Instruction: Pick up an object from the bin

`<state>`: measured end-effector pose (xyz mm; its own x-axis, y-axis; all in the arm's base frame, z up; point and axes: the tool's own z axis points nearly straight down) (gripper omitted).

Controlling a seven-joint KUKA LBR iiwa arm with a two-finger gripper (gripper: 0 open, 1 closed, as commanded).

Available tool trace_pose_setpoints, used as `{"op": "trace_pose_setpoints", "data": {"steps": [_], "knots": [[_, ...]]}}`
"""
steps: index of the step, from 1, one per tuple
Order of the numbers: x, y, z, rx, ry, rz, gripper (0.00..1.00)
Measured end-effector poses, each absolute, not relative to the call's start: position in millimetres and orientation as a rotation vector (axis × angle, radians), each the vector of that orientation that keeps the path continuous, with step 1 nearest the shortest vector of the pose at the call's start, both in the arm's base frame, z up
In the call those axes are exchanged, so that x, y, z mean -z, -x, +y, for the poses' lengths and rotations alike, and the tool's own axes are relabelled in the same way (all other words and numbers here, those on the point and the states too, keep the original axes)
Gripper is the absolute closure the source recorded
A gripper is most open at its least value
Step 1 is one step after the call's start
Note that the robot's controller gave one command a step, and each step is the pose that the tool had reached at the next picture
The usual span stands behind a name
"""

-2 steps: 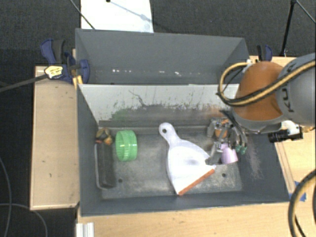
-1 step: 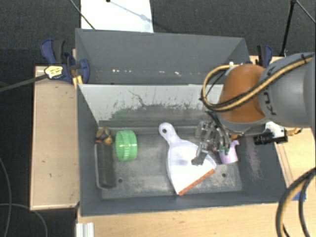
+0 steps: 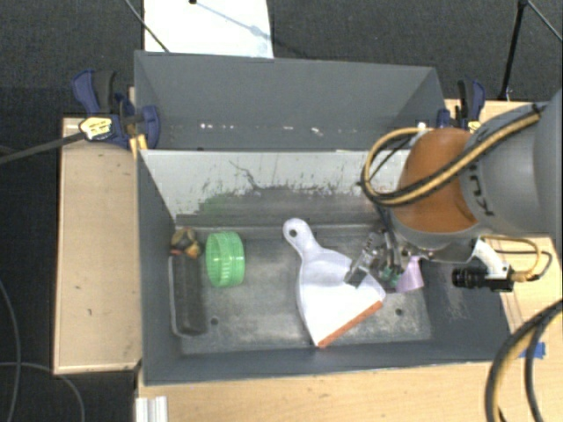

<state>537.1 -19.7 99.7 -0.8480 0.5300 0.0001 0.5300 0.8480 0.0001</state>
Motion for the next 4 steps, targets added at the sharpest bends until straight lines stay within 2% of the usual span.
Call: {"op": "trace_pose_setpoints", "data": {"steps": [1,2,3,4], "knots": [[-99.7,-537.1,-19.7,0.0,0.865,-3.02,1.0],[-146.3,-536.3,-23.6,-0.002,0.85,-3.019,1.0],[-97.3,-555.9,-23.1,0.0,0.784,-3.044,0.0],[-97.9,-555.8,-23.2,0.0,0.781,-3.045,1.0]]}}
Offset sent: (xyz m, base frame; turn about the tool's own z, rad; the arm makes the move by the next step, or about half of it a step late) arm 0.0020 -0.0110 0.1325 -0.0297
